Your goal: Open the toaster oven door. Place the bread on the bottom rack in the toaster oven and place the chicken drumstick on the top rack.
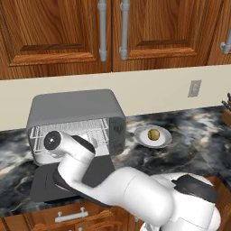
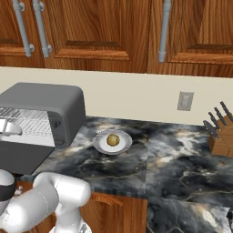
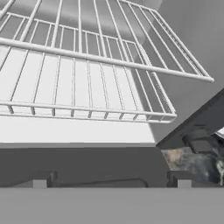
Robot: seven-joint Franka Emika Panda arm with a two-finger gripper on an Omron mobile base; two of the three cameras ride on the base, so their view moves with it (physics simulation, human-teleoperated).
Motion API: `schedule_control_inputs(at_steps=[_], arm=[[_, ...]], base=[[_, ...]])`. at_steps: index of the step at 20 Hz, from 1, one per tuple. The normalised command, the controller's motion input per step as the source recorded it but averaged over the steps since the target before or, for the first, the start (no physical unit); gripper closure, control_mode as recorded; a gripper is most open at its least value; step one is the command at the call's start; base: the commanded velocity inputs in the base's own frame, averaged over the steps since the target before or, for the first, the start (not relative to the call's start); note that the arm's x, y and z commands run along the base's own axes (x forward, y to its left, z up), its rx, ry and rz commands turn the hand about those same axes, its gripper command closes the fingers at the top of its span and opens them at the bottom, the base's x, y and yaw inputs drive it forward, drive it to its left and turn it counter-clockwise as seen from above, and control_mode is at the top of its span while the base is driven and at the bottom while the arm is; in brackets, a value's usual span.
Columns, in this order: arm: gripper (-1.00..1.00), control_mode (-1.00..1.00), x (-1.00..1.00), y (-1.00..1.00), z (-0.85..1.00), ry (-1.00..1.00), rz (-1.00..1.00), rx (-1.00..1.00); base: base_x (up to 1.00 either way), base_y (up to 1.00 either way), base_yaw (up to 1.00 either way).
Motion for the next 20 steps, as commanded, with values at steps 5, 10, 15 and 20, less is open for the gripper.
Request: schedule_control_inputs(at_steps=[5, 10, 15, 20], arm=[[-1.00, -1.00, 0.31, 0.00, 0.07, -0.03, 0.11, -0.07], [-1.00, -1.00, 0.13, 0.04, -0.02, -0.25, 0.13, -0.03], [-1.00, -1.00, 0.18, 0.02, -0.02, -0.18, 0.05, 0.00], [-1.00, -1.00, 0.19, 0.00, 0.00, -0.01, 0.00, 0.00]], base=[[0.00, 0.00, 0.00], [0.00, 0.00, 0.00], [0.00, 0.00, 0.00], [0.00, 0.00, 0.00]])
